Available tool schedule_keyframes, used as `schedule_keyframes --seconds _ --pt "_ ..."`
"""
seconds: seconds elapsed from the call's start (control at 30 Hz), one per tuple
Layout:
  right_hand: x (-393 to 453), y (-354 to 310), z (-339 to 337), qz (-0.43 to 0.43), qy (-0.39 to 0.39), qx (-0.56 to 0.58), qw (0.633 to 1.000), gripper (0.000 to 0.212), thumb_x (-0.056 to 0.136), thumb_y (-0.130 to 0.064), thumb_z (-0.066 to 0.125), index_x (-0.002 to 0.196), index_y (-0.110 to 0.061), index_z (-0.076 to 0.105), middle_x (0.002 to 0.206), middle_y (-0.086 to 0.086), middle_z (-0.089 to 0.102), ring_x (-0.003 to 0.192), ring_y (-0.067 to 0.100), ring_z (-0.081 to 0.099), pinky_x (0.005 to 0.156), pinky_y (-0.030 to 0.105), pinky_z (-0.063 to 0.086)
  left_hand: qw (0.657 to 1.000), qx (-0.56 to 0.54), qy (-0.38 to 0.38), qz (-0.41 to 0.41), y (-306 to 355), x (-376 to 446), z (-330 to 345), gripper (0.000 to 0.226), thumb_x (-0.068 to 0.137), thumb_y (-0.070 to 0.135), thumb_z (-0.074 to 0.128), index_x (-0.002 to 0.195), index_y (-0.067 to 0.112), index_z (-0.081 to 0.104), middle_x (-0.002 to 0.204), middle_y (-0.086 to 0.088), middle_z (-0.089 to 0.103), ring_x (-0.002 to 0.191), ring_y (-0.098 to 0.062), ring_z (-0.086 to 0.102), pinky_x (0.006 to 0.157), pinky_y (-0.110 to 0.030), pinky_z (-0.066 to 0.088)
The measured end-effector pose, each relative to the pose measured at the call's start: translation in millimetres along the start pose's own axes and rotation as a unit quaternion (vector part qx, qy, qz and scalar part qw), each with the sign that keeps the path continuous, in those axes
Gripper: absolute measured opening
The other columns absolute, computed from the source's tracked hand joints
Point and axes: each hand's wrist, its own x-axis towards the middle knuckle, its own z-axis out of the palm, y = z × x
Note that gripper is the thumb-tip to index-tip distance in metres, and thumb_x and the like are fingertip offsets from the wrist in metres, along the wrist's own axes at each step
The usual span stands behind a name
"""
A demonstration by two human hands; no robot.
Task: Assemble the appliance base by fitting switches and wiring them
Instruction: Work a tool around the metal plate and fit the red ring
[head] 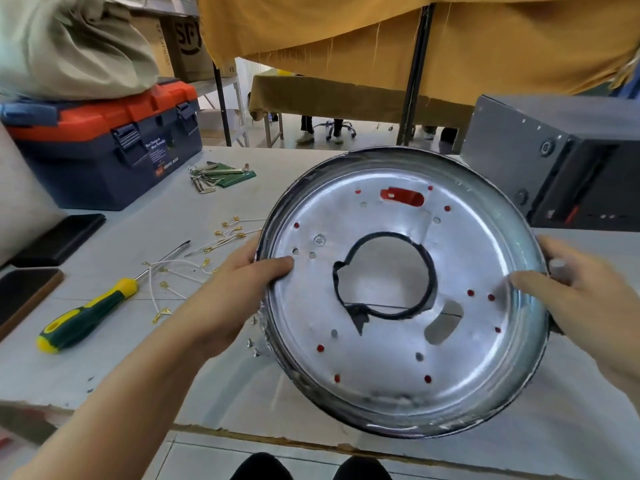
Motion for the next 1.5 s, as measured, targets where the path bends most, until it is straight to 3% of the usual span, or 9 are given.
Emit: schedule_keyframes --seconds 0.17,0.33,0.6,0.73,0.87,1.0,1.17,1.27,1.5 --pt "1 -2 -3 0.031 -0.020 0.023 0.999 0.015 0.087 -0.024 0.061 0.082 -0.034 0.069 0.054 -0.007 0.059 0.045 0.004 0.053 0.053 0.025 0.041 1.000 0.008 -0.020 -0.012 7 16 -2 0.022 0.092 0.007 0.052 0.096 0.025 0.063 0.078 0.005 0.075 0.067 -0.009 0.070 0.053 -0.018 0.053" --pt "2 -4 -3 0.050 -0.010 0.019 0.999 0.009 0.085 -0.030 0.061 0.084 -0.026 0.068 0.065 0.007 0.056 0.058 0.014 0.050 0.063 0.030 0.041 0.997 0.050 -0.052 -0.029 13 32 -5 0.018 0.092 0.012 0.054 0.101 0.024 0.063 0.087 -0.011 0.072 0.071 -0.025 0.066 0.068 -0.035 0.052" --pt "5 2 -10 0.078 -0.017 -0.014 0.997 0.053 0.085 -0.045 0.060 0.080 0.006 0.046 0.057 0.001 0.032 0.051 0.015 0.031 0.052 0.025 0.027 0.975 0.124 -0.142 -0.118 29 65 -1 0.010 0.093 0.012 0.053 0.097 0.017 0.060 0.076 -0.004 0.074 0.063 -0.016 0.071 0.050 -0.026 0.056" --pt "10 4 -7 0.048 -0.014 -0.076 0.996 0.055 0.082 -0.054 0.058 0.060 -0.010 0.032 0.052 -0.005 0.027 0.056 0.019 0.030 0.060 0.033 0.024 0.943 0.223 -0.177 -0.174 32 86 5 0.010 0.091 0.018 0.056 0.100 0.017 0.059 0.072 -0.003 0.073 0.060 -0.015 0.069 0.049 -0.028 0.057" --pt "24 7 -9 0.041 -0.034 -0.081 0.995 0.044 0.082 -0.056 0.059 0.082 -0.013 0.066 0.078 0.016 0.063 0.074 0.031 0.059 0.073 0.036 0.044 0.918 0.276 -0.212 -0.192 28 105 16 0.004 0.090 0.020 0.058 0.093 0.018 0.058 0.061 0.002 0.068 0.053 -0.010 0.064 0.047 -0.020 0.051" --pt "48 4 -3 0.033 -0.071 -0.087 0.993 0.019 0.079 -0.048 0.066 0.088 -0.032 0.072 0.088 -0.012 0.071 0.090 0.011 0.064 0.083 0.033 0.048 0.899 0.298 -0.259 -0.190 25 124 31 0.006 0.090 0.018 0.059 0.095 0.015 0.058 0.064 0.003 0.069 0.058 -0.009 0.066 0.050 -0.019 0.051" --pt "86 10 4 0.026 -0.134 -0.198 0.971 0.029 0.076 -0.050 0.068 0.075 -0.021 0.072 0.075 0.005 0.067 0.078 0.027 0.060 0.069 0.034 0.044 0.875 0.302 -0.325 -0.194 22 145 37 0.005 0.091 0.013 0.058 0.090 0.015 0.062 0.067 0.002 0.070 0.060 -0.011 0.068 0.052 -0.018 0.051" --pt "105 12 13 0.011 -0.182 -0.228 0.956 0.047 0.074 -0.053 0.067 0.065 -0.008 0.056 0.053 0.000 0.045 0.054 0.021 0.038 0.055 0.032 0.030 0.866 0.294 -0.355 -0.196 18 160 41 0.010 0.091 0.011 0.057 0.083 0.013 0.062 0.065 0.001 0.069 0.057 -0.011 0.067 0.050 -0.017 0.051" --pt "117 5 23 0.053 -0.232 -0.207 0.949 0.025 0.083 -0.033 0.068 0.061 -0.022 0.063 0.049 -0.009 0.050 0.050 0.004 0.041 0.055 0.029 0.032 0.851 0.281 -0.388 -0.215 19 169 48 0.029 0.090 0.012 0.060 0.067 0.025 0.073 0.064 0.004 0.069 0.056 -0.009 0.066 0.050 -0.016 0.050"
